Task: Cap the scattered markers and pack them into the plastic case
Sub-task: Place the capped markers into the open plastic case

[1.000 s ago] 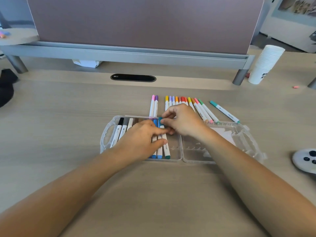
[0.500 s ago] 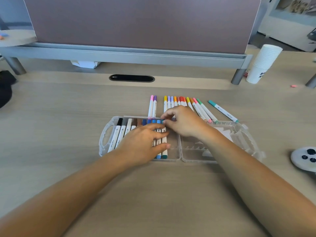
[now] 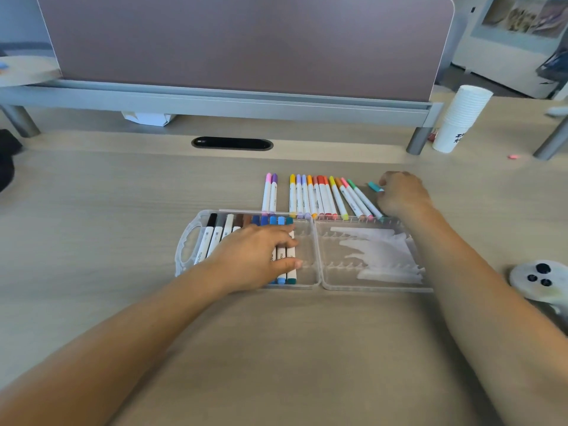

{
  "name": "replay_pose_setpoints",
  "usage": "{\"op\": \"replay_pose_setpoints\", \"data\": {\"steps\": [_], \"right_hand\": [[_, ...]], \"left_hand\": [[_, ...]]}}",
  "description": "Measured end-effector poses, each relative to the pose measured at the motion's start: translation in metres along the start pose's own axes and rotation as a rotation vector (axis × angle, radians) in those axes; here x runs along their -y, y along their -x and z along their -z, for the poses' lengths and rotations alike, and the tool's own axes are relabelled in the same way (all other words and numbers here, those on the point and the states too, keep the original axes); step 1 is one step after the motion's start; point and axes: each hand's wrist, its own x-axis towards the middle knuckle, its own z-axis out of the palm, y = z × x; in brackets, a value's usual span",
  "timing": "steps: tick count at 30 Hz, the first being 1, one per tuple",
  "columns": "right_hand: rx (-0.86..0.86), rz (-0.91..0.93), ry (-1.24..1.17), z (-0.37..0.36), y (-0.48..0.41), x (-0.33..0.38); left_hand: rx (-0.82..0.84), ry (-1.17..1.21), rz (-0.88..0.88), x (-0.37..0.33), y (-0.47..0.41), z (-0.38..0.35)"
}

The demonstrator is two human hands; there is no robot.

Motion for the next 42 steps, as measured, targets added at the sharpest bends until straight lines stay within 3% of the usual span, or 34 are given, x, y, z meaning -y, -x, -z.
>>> {"op": "replay_pose_setpoints", "data": {"steps": [8, 12, 15, 19, 23, 25, 34, 39, 42], "right_hand": [[0.002, 0.018, -0.039, -0.001, 0.001, -0.011], [-0.064, 0.172, -0.187, 0.011, 0.012, 0.000], [-0.049, 0.299, -0.501, 0.023, 0.036, 0.019], [0.187, 0.339, -0.947, 0.033, 0.078, 0.046], [0.412, 0.318, -1.262, 0.030, 0.107, 0.062], [0.469, 0.293, -1.358, 0.025, 0.115, 0.064], [0.296, 0.424, -1.115, -0.006, 0.127, 0.063], [0.154, 0.625, -0.930, -0.013, 0.135, 0.062], [-0.018, 0.799, -0.740, -0.019, 0.133, 0.057]], "left_hand": [[0.003, -0.025, 0.029, -0.004, 0.002, 0.006], [-0.006, 0.054, 0.061, -0.005, 0.005, 0.008], [-0.090, 0.308, 0.100, -0.005, -0.004, 0.017], [-0.274, 0.730, 0.168, -0.006, -0.029, 0.033], [-0.198, 1.298, 0.212, -0.024, -0.048, 0.040], [-0.186, 1.372, 0.205, -0.028, -0.053, 0.036], [-0.083, 1.387, 0.253, -0.011, -0.056, 0.025], [-0.091, 1.224, 0.258, -0.007, -0.057, 0.021], [-0.098, 1.124, 0.254, -0.006, -0.058, 0.016]]}}
